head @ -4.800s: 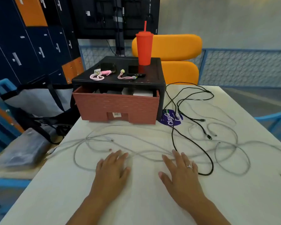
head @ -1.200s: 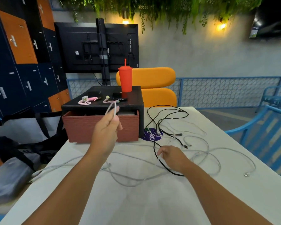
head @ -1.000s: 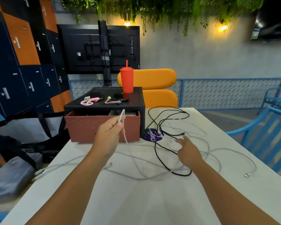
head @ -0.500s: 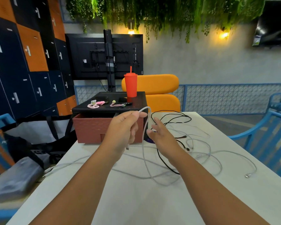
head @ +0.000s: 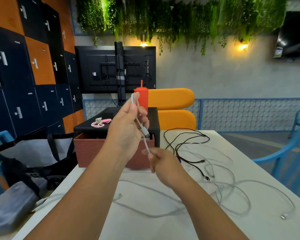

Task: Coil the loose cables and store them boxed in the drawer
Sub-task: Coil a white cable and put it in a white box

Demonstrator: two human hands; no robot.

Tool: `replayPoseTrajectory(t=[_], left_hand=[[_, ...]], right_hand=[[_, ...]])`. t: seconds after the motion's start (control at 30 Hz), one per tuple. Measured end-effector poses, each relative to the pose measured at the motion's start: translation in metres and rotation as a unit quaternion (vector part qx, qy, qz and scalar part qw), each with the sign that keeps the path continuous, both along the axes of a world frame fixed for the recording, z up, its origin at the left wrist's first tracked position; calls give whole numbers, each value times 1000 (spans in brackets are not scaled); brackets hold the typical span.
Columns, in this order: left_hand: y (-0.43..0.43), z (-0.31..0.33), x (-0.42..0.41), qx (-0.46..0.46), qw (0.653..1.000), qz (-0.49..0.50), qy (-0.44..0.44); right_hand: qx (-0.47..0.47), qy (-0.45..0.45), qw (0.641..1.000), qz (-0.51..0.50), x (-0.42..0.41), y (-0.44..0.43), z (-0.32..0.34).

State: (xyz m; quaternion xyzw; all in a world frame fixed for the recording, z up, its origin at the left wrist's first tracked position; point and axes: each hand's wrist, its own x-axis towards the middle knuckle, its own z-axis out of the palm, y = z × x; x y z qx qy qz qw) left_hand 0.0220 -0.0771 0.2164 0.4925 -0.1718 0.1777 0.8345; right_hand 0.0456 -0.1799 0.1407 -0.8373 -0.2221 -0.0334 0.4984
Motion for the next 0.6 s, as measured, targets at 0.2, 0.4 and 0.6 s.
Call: replayPoseTrajectory(t=[0.2,0.4,0.6], left_hand=[[8,-27,33,164,980,111,-8],[1,-52,58,354,926,128,-4],[2,-61,76,306,949,59,52]], right_hand=[[-191,-106,976,-4,1,-10,12],[-231,-258,938,-30,18,-37,41],[-167,-455,858,-170,64,-44,27]])
